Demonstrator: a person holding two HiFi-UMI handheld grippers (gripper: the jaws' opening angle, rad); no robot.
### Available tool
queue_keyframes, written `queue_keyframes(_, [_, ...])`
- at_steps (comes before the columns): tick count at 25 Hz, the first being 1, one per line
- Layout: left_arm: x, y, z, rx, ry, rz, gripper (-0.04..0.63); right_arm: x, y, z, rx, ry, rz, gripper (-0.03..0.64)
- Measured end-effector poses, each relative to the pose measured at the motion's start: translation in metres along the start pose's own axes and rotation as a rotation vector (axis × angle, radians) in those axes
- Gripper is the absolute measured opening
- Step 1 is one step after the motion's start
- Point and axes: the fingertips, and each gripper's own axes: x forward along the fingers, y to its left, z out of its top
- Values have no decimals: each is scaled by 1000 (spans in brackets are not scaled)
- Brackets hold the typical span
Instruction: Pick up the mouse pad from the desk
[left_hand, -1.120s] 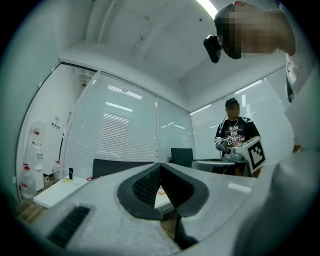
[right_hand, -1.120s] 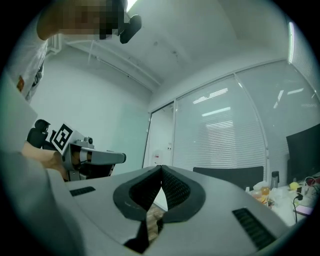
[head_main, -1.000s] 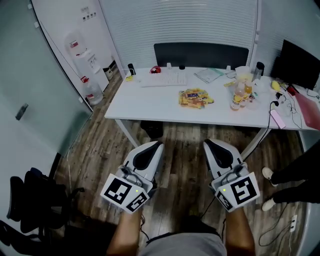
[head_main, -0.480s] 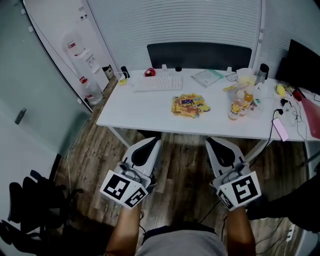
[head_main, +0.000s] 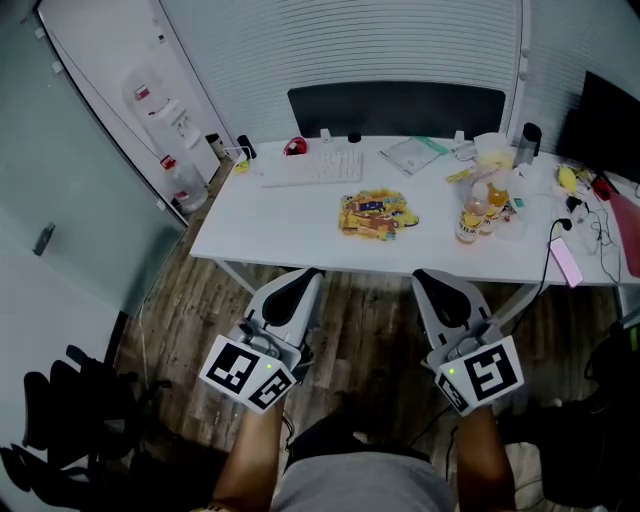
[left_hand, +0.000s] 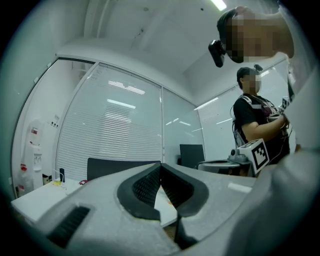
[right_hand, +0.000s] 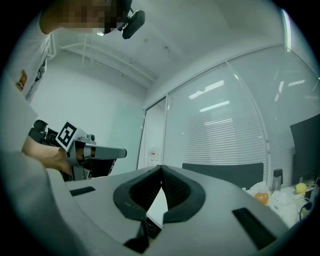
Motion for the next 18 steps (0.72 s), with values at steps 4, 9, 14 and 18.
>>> queue_keyframes(4, [13, 11, -7, -3, 2, -5, 14, 9, -11, -7, -4, 9, -12, 12])
queue_keyframes(9, [40, 32, -14, 6, 1, -35, 14, 32, -27, -16, -22, 27, -34, 12])
queue_keyframes(14, [72, 68, -28, 12, 15, -68, 14, 69, -49, -29, -22, 49, -76, 12])
queue_keyframes(18, [98, 102, -44, 6, 41, -91, 14, 103, -66, -43, -19, 80, -106, 12])
